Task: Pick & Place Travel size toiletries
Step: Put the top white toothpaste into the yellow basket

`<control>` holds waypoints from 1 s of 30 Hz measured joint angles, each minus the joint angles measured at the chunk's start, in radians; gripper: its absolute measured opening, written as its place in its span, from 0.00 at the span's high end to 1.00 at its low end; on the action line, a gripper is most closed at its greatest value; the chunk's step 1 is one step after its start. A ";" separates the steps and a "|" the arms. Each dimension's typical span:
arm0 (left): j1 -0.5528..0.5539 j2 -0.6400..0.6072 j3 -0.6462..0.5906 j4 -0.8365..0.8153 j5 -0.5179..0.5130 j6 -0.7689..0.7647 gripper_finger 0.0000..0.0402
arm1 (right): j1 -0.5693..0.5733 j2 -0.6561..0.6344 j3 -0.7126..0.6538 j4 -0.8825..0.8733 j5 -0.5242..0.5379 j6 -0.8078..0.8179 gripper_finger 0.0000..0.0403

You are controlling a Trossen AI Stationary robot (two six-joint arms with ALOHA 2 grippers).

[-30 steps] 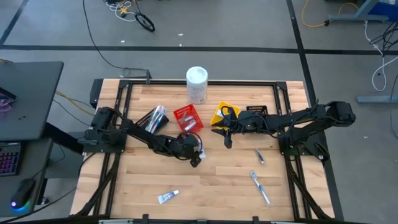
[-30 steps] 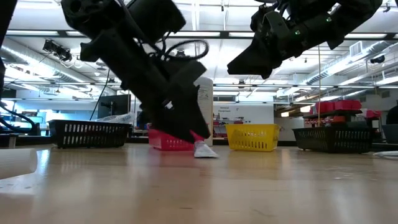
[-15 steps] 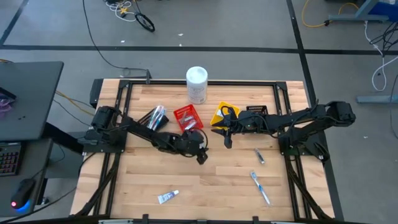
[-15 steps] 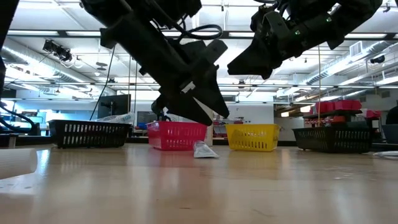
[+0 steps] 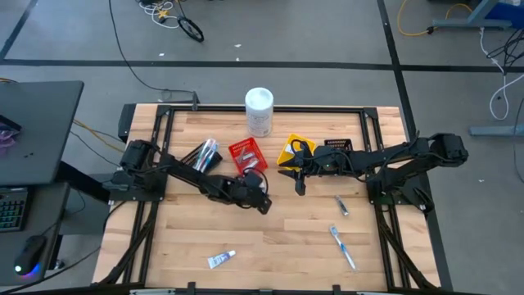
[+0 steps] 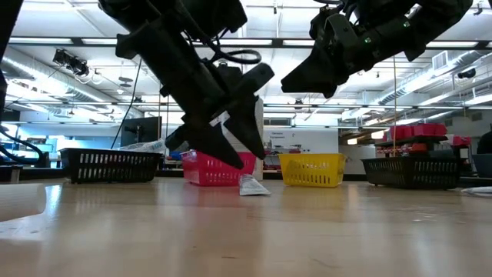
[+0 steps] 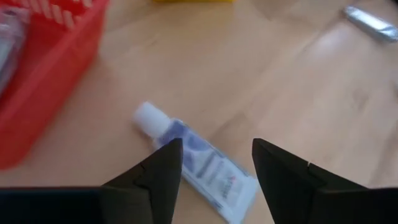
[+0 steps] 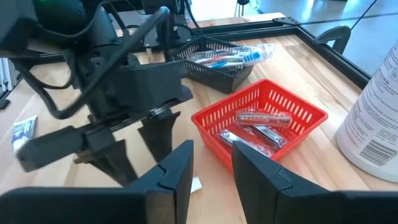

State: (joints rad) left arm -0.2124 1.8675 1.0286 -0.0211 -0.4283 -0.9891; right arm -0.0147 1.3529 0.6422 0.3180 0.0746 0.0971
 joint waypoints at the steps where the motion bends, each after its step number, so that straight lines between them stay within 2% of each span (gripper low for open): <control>1: 0.000 0.000 0.000 -0.007 -0.007 0.000 0.48 | 0.000 0.000 0.000 0.000 0.000 0.000 0.70; 10: 0.000 0.000 0.000 -0.007 -0.080 -0.056 0.46 | 0.000 0.000 0.000 0.000 0.000 0.000 0.70; 14: 0.000 0.001 0.000 -0.006 -0.081 -0.077 0.46 | 0.000 0.000 0.000 0.000 0.000 0.000 0.70; 20: 0.005 0.097 0.015 0.061 -0.040 -0.053 0.47 | 0.000 0.000 0.000 0.003 0.000 0.000 0.70; 25: 0.006 0.111 0.020 0.053 -0.049 -0.074 0.47 | 0.000 0.000 0.000 0.004 0.000 0.000 0.70; 30: 0.006 0.111 0.020 0.042 -0.029 0.065 0.47 | 0.000 0.000 0.000 -0.001 0.000 0.000 0.70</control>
State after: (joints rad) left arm -0.2066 1.9788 1.0489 0.0214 -0.4576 -0.9238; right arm -0.0147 1.3533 0.6422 0.3167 0.0742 0.0971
